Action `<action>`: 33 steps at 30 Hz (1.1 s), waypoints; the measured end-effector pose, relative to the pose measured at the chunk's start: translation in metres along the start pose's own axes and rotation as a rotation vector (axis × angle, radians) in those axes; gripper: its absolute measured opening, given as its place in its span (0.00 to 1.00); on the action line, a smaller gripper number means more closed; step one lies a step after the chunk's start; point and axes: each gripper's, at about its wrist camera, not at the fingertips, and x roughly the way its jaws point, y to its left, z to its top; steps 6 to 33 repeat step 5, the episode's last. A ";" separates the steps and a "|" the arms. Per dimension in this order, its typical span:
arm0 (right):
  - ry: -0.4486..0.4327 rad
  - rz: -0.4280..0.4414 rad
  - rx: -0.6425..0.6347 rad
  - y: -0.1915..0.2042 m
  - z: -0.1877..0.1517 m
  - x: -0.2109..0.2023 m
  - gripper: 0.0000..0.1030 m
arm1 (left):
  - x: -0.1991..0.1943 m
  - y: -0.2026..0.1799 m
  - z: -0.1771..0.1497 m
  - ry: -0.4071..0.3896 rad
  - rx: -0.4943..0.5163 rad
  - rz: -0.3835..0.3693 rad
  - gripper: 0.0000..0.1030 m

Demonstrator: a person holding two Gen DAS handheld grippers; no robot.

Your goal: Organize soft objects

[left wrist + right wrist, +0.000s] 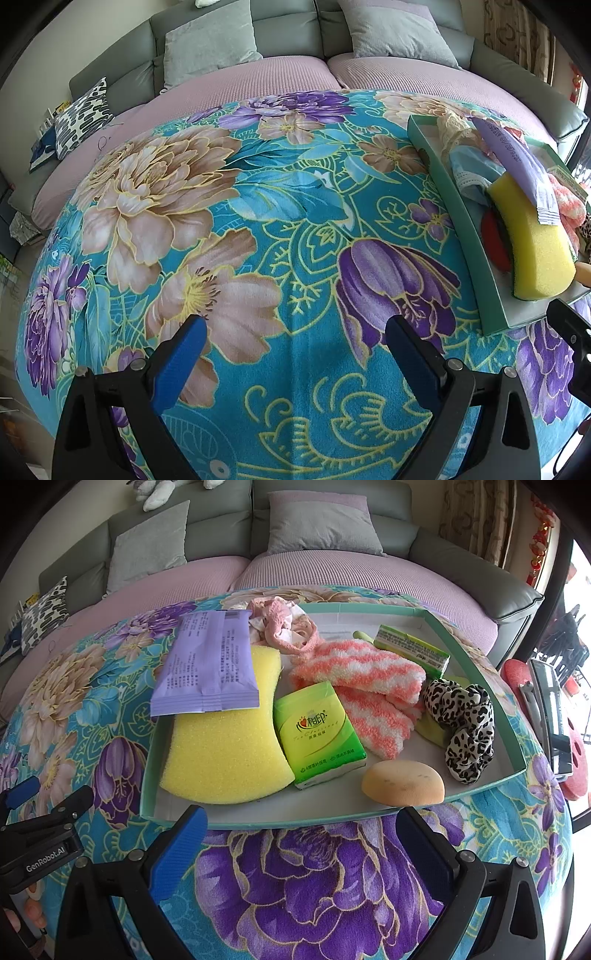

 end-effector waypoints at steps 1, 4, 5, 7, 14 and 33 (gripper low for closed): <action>0.000 0.000 0.000 0.000 0.000 0.000 1.00 | 0.000 0.000 0.000 -0.001 0.001 -0.001 0.95; 0.000 0.000 0.000 0.000 0.000 0.000 1.00 | -0.001 -0.001 0.001 -0.003 0.004 -0.005 0.95; 0.000 0.000 0.000 0.000 0.000 0.000 1.00 | 0.000 0.000 0.001 -0.003 0.004 -0.006 0.95; 0.000 0.000 0.000 0.000 0.000 0.000 1.00 | 0.000 0.000 0.001 -0.003 0.004 -0.006 0.95; 0.000 0.000 0.000 0.000 0.000 0.000 1.00 | 0.000 0.000 0.001 -0.003 0.004 -0.006 0.95; 0.000 0.000 0.000 0.000 0.000 0.000 1.00 | 0.000 0.000 0.001 -0.003 0.004 -0.006 0.95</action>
